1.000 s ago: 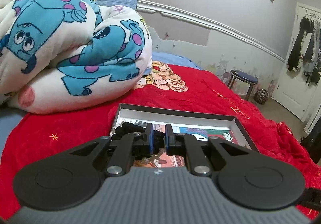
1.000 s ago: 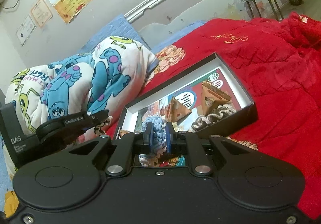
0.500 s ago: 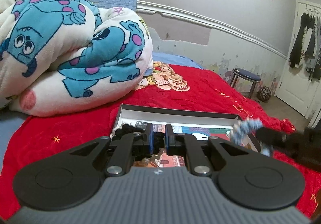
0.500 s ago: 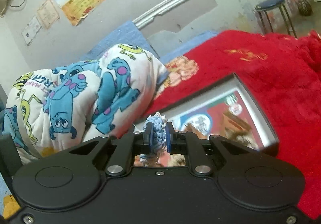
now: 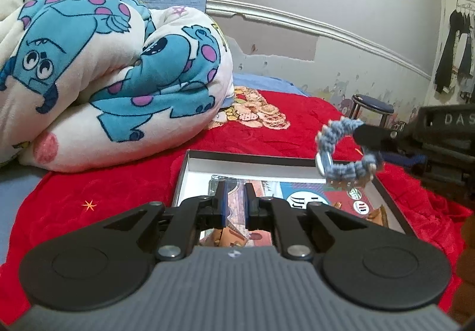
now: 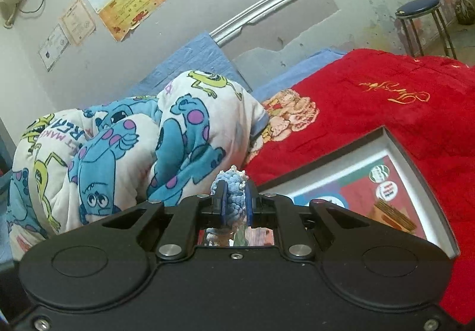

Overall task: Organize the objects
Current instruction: 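Lower the black scrunchie into the box and open the left gripper while the right gripper releases the blue scrunchie, then withdraw both open grippers from the box toward the binder clips on the cloth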

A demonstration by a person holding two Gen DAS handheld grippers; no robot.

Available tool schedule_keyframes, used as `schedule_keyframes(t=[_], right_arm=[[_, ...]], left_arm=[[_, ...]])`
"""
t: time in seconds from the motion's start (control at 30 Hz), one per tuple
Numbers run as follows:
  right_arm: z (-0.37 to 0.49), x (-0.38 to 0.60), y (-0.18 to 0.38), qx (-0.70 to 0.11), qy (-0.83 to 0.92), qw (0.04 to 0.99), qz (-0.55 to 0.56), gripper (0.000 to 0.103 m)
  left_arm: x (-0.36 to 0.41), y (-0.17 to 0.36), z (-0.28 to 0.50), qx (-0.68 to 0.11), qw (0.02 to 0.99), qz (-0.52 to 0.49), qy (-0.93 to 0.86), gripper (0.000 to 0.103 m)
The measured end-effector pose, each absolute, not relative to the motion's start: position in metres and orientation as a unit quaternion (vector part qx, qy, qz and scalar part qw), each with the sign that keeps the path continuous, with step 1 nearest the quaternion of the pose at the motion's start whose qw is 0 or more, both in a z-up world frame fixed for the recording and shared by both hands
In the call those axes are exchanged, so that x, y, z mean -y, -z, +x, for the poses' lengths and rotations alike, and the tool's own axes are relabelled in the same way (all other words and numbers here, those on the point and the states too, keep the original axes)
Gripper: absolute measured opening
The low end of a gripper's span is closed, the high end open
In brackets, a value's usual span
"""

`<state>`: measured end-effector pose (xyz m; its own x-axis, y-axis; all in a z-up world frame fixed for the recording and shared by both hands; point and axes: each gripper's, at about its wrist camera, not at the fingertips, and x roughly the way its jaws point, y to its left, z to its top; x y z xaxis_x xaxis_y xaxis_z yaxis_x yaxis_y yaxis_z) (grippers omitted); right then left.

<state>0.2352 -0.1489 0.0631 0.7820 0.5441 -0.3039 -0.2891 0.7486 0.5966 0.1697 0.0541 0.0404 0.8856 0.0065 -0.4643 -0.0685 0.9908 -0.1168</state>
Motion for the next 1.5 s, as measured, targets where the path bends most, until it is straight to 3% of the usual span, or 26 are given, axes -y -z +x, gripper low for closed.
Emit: schedule_keyframes(t=[0.53,0.57,0.63,0.77,0.97,1.13,1.2,1.27,1.4,1.5], right_arm=[[0.239,0.161,-0.017,-0.29,-0.204,0.891,0.284,0.013],[0.239,0.163,-0.016,-0.292,-0.206,0.889,0.286,0.013],[0.242,0.162,-0.015,-0.299,-0.206,0.888,0.282,0.013],[0.242,0.155,-0.012,-0.309,-0.206,0.89,0.265,0.013],[0.244,0.143,-0.003,-0.331,-0.209,0.887,0.246,0.014],[0.244,0.136,0.008,-0.356,-0.193,0.882,0.241,0.025],[0.241,0.137,0.006,-0.357,-0.196,0.881,0.243,0.042],[0.235,0.141,-0.003,-0.348,-0.206,0.881,0.245,0.042],[0.215,0.168,-0.037,-0.314,-0.199,0.892,0.256,0.056],[0.191,0.199,-0.062,-0.288,-0.168,0.906,0.26,0.059]], left_arm=[[-0.067,-0.037,0.173,-0.26,0.961,-0.084,-0.039,0.025],[-0.07,-0.039,0.172,-0.261,0.961,-0.084,-0.038,0.038],[-0.074,-0.04,0.172,-0.264,0.96,-0.083,-0.037,0.043],[-0.08,-0.042,0.175,-0.274,0.957,-0.086,-0.037,0.065],[-0.088,-0.043,0.176,-0.291,0.951,-0.102,-0.032,0.077],[-0.089,-0.044,0.175,-0.291,0.95,-0.106,-0.042,0.081],[-0.087,-0.046,0.175,-0.291,0.95,-0.103,-0.043,0.081],[-0.082,-0.052,0.17,-0.278,0.956,-0.09,-0.032,0.082],[-0.062,-0.069,0.15,-0.231,0.971,-0.047,0.03,0.088],[-0.049,-0.076,0.139,-0.229,0.968,-0.052,0.089,0.089]])
